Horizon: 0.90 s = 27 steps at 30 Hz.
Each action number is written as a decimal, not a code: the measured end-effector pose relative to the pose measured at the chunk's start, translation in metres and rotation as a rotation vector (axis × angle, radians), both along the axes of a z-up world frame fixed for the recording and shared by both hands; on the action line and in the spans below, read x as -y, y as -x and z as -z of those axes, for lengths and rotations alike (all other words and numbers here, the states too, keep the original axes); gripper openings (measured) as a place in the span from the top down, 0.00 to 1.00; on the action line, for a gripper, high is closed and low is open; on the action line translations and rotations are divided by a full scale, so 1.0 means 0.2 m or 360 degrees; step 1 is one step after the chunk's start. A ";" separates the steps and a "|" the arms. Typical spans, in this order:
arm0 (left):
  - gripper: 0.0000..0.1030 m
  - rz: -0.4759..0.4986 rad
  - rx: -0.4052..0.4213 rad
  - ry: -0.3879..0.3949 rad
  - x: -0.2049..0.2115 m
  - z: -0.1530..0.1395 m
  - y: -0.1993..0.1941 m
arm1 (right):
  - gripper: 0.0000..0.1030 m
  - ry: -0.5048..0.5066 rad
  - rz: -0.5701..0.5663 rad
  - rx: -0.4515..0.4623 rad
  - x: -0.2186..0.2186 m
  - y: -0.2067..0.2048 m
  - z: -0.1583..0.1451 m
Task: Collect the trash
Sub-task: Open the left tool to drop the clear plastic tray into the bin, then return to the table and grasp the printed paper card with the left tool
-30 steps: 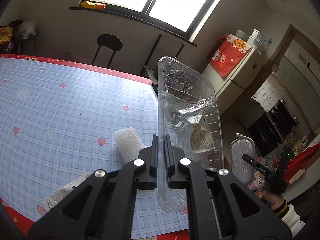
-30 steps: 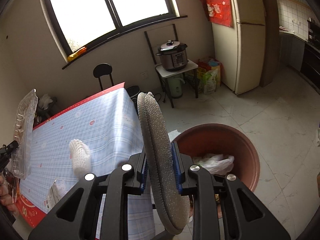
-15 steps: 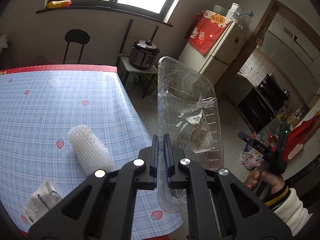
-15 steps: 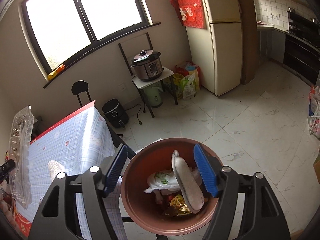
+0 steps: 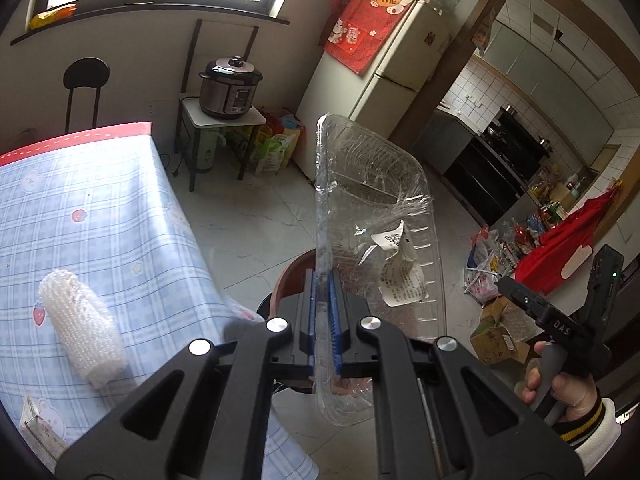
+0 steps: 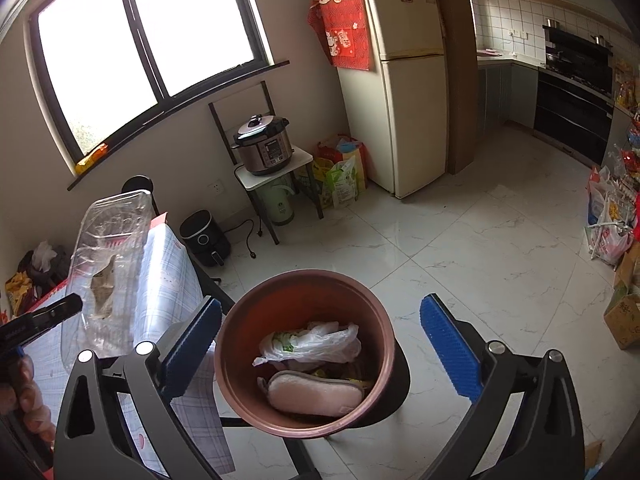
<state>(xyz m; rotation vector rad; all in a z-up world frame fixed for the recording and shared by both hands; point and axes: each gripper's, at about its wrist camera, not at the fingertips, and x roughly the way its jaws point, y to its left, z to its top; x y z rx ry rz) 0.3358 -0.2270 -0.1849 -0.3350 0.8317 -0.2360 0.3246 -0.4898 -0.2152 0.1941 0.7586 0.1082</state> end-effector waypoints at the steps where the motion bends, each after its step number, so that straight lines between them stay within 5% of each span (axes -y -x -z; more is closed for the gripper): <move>1: 0.90 0.0020 0.0006 -0.0007 0.04 0.00 -0.03 | 0.05 0.0002 0.0010 -0.0004 0.02 0.01 0.00; 5: 0.83 0.0159 0.0058 0.0013 0.21 0.00 -0.14 | 0.05 0.0004 0.0066 -0.0017 0.09 0.04 0.01; 6: 0.55 0.0232 0.0074 0.0048 0.25 0.01 -0.16 | 0.05 0.0002 0.0079 -0.0022 0.10 0.05 0.01; 8: 0.20 0.0284 0.0099 0.0041 0.30 0.01 -0.18 | 0.05 -0.0003 0.0098 -0.0028 0.11 0.06 0.01; 17: 0.08 0.0141 0.0155 -0.0040 0.12 -0.05 -0.04 | 0.05 -0.0033 0.0089 -0.0014 0.06 0.09 0.00; 27: 0.07 -0.0171 0.0204 -0.0155 -0.47 -0.20 0.31 | 0.05 -0.0067 -0.0048 0.0032 -0.24 0.10 -0.08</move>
